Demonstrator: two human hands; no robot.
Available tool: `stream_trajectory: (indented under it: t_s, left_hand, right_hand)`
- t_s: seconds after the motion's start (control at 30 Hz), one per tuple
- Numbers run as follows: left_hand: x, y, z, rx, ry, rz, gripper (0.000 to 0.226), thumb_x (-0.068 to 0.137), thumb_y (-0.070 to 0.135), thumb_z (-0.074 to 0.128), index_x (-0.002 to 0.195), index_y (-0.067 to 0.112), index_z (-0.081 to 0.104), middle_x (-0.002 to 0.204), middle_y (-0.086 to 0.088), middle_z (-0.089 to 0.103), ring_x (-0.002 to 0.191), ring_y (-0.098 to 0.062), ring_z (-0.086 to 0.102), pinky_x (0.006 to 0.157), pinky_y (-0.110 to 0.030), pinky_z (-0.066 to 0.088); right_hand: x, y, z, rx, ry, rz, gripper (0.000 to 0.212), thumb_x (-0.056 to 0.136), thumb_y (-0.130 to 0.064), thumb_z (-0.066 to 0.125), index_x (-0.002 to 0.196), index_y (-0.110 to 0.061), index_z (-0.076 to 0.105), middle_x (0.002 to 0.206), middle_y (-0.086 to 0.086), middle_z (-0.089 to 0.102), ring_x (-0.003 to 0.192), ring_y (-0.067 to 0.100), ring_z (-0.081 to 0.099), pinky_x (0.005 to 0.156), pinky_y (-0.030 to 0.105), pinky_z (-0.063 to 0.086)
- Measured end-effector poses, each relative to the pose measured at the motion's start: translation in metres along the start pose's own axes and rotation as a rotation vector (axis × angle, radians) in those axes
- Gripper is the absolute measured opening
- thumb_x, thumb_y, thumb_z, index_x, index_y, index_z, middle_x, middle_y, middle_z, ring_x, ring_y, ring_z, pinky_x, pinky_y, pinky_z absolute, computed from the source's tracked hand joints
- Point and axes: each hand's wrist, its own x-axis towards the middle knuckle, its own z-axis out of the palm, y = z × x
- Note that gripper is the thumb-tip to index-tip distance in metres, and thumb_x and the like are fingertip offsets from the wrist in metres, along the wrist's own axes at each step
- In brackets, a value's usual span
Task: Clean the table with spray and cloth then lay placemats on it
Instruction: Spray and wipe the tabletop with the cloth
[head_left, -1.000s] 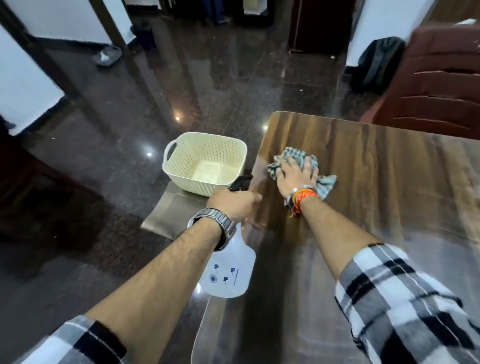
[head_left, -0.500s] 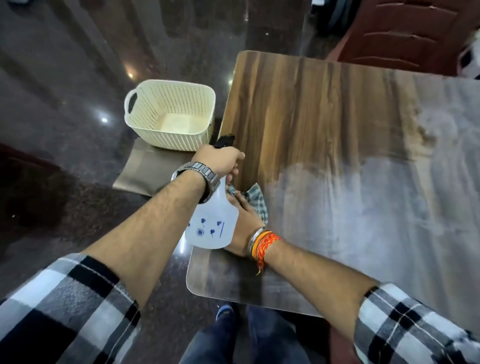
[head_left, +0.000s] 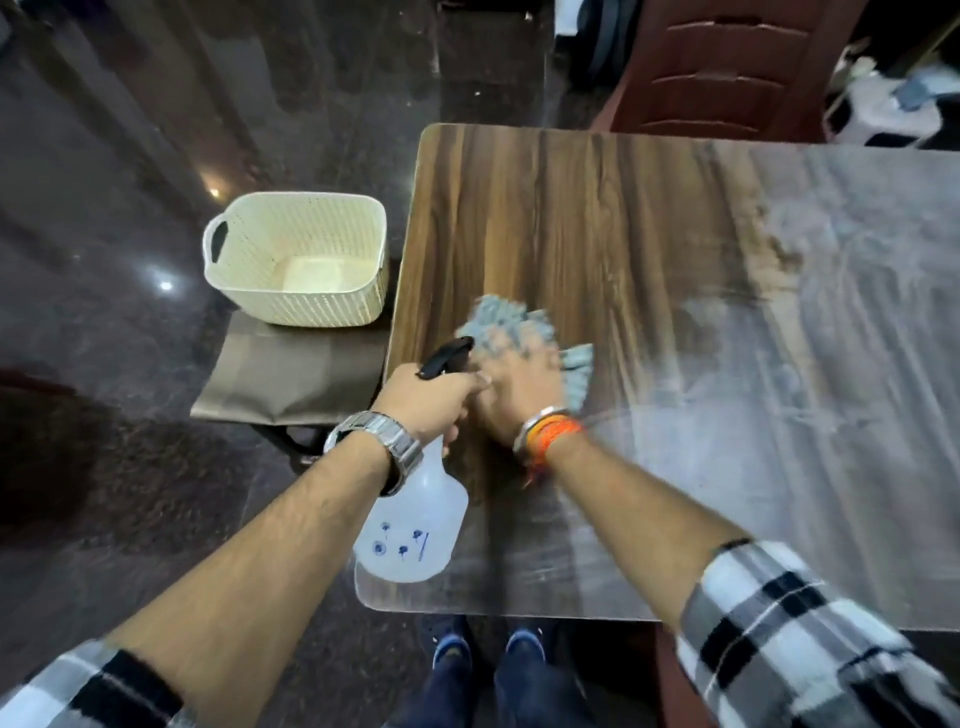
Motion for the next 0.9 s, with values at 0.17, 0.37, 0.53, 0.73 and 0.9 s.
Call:
stream_trajectory:
  t_s: [0.17, 0.37, 0.53, 0.73, 0.9]
  left_hand:
    - [0.000, 0.013, 0.011, 0.027, -0.042, 0.037, 0.024, 0.080, 0.031, 0.077, 0.079, 0.008, 0.071, 0.055, -0.003, 0.058, 0.038, -0.018, 0.048, 0.046, -0.028, 0.045]
    - [-0.009, 0.025, 0.035, 0.046, -0.104, 0.014, 0.024, 0.088, 0.028, 0.075, 0.069, 0.016, 0.067, 0.058, -0.002, 0.056, 0.038, -0.015, 0.045, 0.046, -0.026, 0.045]
    - [-0.018, 0.021, 0.040, 0.044, -0.084, -0.020, 0.028, 0.087, 0.028, 0.075, 0.064, 0.017, 0.064, 0.059, -0.002, 0.055, 0.037, -0.016, 0.046, 0.048, -0.028, 0.046]
    - [-0.036, 0.033, 0.030, -0.009, -0.036, -0.010, 0.021, 0.089, 0.023, 0.072, 0.072, 0.012, 0.067, 0.052, -0.001, 0.049, 0.034, -0.013, 0.039, 0.043, -0.024, 0.038]
    - [-0.046, 0.021, 0.044, 0.055, -0.115, -0.014, 0.043, 0.089, 0.027, 0.072, 0.048, 0.019, 0.064, 0.057, -0.003, 0.050, 0.032, -0.012, 0.040, 0.039, -0.021, 0.039]
  right_hand:
    - [0.004, 0.049, -0.012, 0.045, 0.032, -0.118, 0.053, 0.088, -0.039, 0.036, 0.141, -0.035, 0.041, 0.153, -0.003, 0.033, 0.142, 0.031, 0.020, 0.114, 0.050, 0.017]
    - [-0.019, 0.219, -0.043, 0.140, 0.162, 0.859, 0.054, 0.092, -0.038, 0.033, 0.146, -0.034, 0.033, 0.159, -0.004, 0.018, 0.145, 0.032, 0.007, 0.115, 0.053, 0.009]
    - [-0.056, 0.131, -0.021, 0.120, 0.169, 0.762, 0.055, 0.088, -0.038, 0.032, 0.141, -0.032, 0.042, 0.156, 0.003, 0.025, 0.142, 0.042, 0.013, 0.111, 0.062, 0.012]
    - [-0.095, -0.059, 0.006, 0.155, -0.014, -0.160, 0.048, 0.094, -0.026, 0.032, 0.138, -0.018, 0.048, 0.143, 0.004, 0.048, 0.141, 0.041, 0.019, 0.114, 0.036, 0.027]
    - [-0.126, 0.047, 0.009, 0.048, 0.020, 0.077, 0.056, 0.084, -0.042, 0.029, 0.139, -0.037, 0.043, 0.153, -0.003, 0.033, 0.141, 0.033, 0.024, 0.113, 0.053, 0.015]
